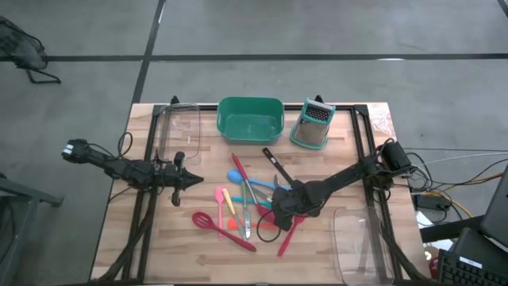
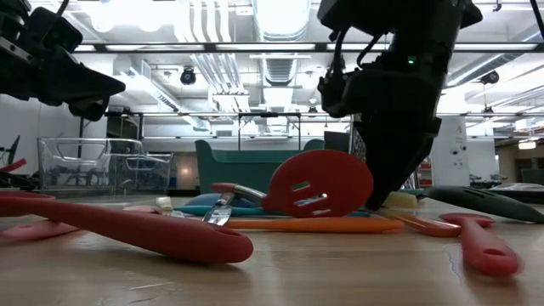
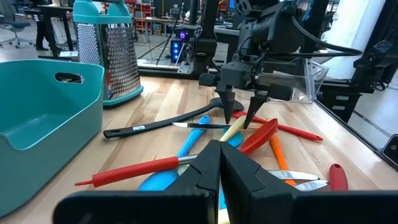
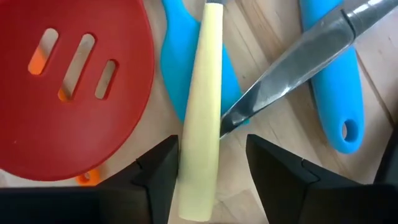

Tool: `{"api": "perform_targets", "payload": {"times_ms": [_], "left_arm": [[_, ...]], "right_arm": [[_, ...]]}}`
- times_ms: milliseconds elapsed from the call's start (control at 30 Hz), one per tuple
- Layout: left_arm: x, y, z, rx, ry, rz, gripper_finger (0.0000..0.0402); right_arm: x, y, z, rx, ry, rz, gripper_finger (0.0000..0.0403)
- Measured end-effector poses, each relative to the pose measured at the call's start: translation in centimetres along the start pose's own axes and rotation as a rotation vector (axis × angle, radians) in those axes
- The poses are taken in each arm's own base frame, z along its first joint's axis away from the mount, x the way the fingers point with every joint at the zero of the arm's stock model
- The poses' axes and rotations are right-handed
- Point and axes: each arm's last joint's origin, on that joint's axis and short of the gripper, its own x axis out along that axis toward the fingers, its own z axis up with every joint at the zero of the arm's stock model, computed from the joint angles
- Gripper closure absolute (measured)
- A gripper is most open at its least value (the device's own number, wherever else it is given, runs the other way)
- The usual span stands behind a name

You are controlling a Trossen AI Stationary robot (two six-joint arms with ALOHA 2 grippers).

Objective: Pick & Place Kitchen Items
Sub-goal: Put the yellow knife into the bottom right transparent bin

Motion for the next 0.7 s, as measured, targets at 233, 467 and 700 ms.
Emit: {"api": "perform_targets", "payload": {"times_ms": [233,467,700], "left_arm": [[0.0,0.0,-0.01,0.001,0.001,0.0,0.039],[0.0,0.0,0.0,0.0,0.0,0.0,0.039],[0.0,0.0,0.0,0.0,-0.001,0.0,0.039]], "right_arm": [[0.13,-0.11,-0.13,0.0,0.004,-0.002,0.0259],[-0.07,0.1,0.1,-0.003,0.0,0.01,0.0323],[-0.38,0.27,0.29,-0.013,0.001,0.012,0.0327]]}}
